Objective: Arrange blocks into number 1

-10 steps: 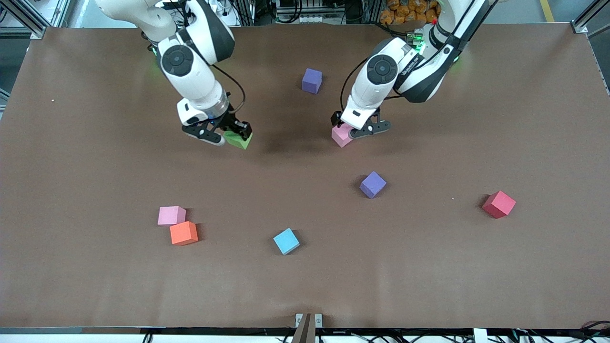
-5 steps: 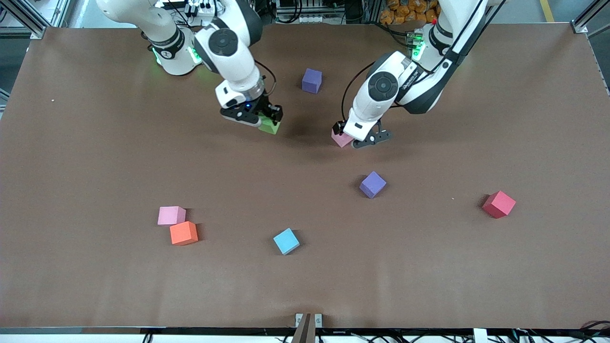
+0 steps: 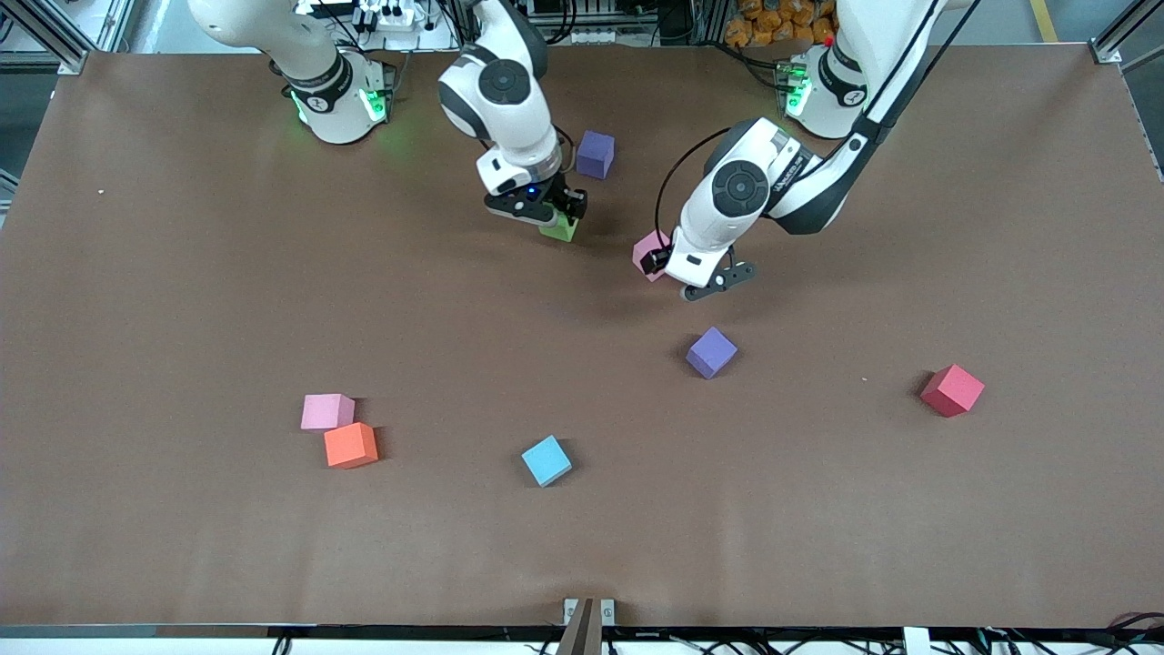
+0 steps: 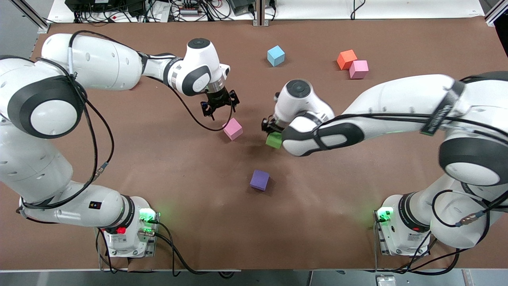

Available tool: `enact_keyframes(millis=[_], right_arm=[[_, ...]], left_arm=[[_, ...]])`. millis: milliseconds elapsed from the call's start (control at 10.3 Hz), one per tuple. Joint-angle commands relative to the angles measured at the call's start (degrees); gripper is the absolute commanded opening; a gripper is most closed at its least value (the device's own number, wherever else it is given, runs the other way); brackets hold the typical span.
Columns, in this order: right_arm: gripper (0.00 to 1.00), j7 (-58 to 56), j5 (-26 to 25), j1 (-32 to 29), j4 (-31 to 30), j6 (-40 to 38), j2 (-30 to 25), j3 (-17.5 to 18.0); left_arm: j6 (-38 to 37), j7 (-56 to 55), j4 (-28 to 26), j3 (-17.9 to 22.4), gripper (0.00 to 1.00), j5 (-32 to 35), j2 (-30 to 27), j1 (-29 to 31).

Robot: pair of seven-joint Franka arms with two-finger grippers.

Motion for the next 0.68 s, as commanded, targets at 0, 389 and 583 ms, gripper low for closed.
enact_keyframes(millis=[0,389,583], right_arm=[[0.58,2.03,-1.15,3.08,3.29,-0.2,3.3,-0.48],[0.59,1.59,-5.53,7.12,5.14,-0.81,6.03,-0.31],[0.59,1.85,-7.04,9.06,5.23,-1.25,6.03,-0.13]], left_arm=[[-0.11,-0.79,1.69,2.88,1.0,0.0,0.15,-0.32],[-0.46,-0.17,2.22,4.12,1.0,0.09,0.15,0.3],[-0.64,-0.17,2.13,4.12,1.0,0.09,0.23,0.21]])
